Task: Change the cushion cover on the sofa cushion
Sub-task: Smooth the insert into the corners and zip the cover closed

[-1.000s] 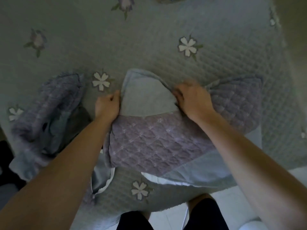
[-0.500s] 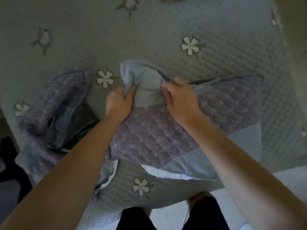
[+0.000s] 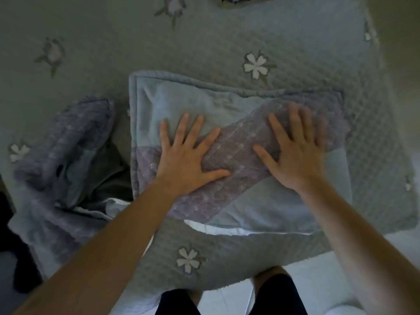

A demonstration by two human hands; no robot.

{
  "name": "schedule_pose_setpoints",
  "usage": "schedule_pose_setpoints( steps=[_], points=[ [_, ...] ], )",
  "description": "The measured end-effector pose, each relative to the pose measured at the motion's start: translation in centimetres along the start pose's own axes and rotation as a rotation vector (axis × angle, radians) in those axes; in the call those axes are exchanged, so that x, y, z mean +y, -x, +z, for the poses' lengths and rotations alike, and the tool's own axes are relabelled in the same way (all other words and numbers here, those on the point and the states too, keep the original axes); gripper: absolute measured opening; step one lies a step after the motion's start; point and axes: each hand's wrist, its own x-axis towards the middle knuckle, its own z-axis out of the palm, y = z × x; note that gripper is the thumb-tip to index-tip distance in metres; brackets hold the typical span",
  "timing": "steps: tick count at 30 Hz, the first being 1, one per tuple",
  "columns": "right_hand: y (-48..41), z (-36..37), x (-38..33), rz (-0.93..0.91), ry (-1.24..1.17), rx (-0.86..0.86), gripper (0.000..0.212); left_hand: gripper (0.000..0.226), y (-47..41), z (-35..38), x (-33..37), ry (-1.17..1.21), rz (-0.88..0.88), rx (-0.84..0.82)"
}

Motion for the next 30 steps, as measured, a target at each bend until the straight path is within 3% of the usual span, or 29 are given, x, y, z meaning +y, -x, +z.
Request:
schedule_pose_setpoints(
  steps=[1, 3, 8, 14, 24, 30],
  points=[
    [0.9, 1.2, 2.1, 0.125, 0.103, -0.168, 0.087, 0.099, 0.3, 1.3, 0.3, -0.055, -0.005, -0.097],
    [1.1, 3.0, 4.4, 0.234, 0.128, -0.257, 0.099, 0.102, -0.1, 3.8, 0.5, -0.094, -0.107, -0.161],
    [-1.1, 2.3, 5.1, 0.177, -0.083, -0.214, 0.097, 0.102, -1.9, 3.6, 0.5, -0.110, -0.165, -0.187],
    [2.9, 5.2, 2.2, 0.541, -0.171, -0.058, 0.108, 0.080, 3.7, 5.9, 6.1, -0.060, -0.264, -0.034],
    [10.0, 7.2, 2.5, 0.223, -0.101, 0.080, 0.069, 0.077, 7.3, 7.1, 7.2, -0.131, -0.343, -0.152],
    [1.4, 6.9, 4.2, 0.230, -0.007, 0.000, 0.059, 0.064, 1.9, 6.6, 6.0, -0.218, -0.283, -0.085]
  ],
)
